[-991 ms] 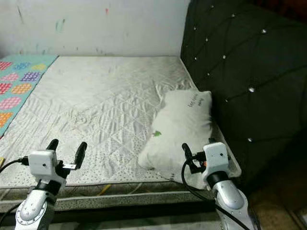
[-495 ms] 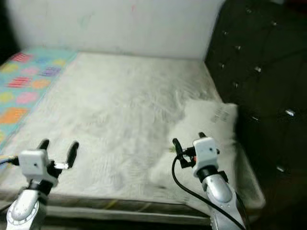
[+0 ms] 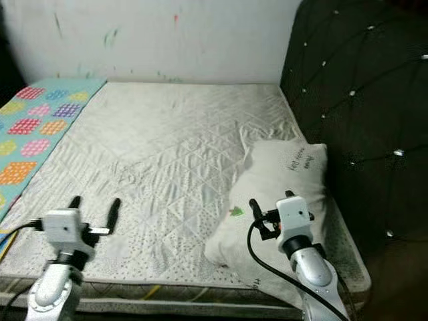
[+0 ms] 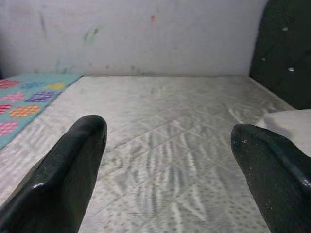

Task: Clean up the room

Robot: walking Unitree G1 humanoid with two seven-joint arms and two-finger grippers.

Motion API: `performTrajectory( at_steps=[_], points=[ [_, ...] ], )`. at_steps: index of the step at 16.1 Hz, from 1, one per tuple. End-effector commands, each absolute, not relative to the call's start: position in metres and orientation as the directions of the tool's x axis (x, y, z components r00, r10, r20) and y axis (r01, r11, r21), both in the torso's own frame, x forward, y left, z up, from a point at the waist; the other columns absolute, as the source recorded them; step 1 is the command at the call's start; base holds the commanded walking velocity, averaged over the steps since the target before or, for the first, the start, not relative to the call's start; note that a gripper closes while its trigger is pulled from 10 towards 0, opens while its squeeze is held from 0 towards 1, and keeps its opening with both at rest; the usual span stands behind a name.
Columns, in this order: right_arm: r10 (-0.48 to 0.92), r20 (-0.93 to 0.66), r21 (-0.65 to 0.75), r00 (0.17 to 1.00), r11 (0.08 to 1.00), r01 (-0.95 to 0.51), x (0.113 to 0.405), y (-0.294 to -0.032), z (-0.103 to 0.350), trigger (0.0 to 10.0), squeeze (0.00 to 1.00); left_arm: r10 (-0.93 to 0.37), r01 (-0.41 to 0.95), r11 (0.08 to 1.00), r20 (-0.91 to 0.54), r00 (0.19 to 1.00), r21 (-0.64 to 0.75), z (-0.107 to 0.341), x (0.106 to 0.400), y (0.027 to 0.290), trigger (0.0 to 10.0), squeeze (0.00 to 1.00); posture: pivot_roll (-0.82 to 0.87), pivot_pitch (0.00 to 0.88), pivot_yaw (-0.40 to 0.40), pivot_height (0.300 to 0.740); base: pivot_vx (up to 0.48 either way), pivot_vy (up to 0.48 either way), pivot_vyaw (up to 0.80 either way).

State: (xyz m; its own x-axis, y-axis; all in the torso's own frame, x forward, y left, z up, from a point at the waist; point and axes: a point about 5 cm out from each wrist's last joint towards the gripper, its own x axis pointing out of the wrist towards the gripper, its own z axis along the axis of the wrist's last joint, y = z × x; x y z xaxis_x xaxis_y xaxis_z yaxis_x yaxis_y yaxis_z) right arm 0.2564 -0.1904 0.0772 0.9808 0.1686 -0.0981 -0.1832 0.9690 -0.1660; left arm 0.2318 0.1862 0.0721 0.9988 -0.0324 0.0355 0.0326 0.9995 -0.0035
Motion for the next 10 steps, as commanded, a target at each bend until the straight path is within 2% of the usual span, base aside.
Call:
performTrajectory(
  at_steps=[1,3,6,10],
  points=[
    [0.166,-0.083,-0.173,0.983,0.969,-0.178,0.2592,-0.1908,0.0800,10.0,0.00,-0.029,0.029,1.000,0.037,0.999,0.007,0.0734,0.2340,0.1867,10.0,0.00,0.05,0.000,0.006,0.740,0.000,0.000,0.00],
    [0.168,-0.084,-0.171,0.982,0.969,-0.181,0.2597,-0.1892,0.0800,10.0,0.00,-0.031,0.031,0.999,0.036,0.999,0.008,0.0732,0.2342,0.1864,10.0,0.00,0.05,0.000,0.006,0.740,0.000,0.000,0.00],
    [0.168,-0.085,-0.171,0.982,0.969,-0.181,0.2602,-0.1892,0.0796,10.0,0.00,-0.032,0.032,0.999,0.035,0.999,0.008,0.0727,0.2345,0.1847,10.0,0.00,0.05,0.000,0.003,0.740,0.000,0.000,-0.80],
    [0.168,-0.081,-0.186,0.982,0.966,-0.181,0.2610,-0.1882,0.0800,10.0,0.00,-0.041,0.041,0.999,0.033,0.999,0.003,0.0721,0.2351,0.1825,10.0,0.00,0.05,0.000,0.002,0.740,0.000,0.000,0.00]
  ],
)
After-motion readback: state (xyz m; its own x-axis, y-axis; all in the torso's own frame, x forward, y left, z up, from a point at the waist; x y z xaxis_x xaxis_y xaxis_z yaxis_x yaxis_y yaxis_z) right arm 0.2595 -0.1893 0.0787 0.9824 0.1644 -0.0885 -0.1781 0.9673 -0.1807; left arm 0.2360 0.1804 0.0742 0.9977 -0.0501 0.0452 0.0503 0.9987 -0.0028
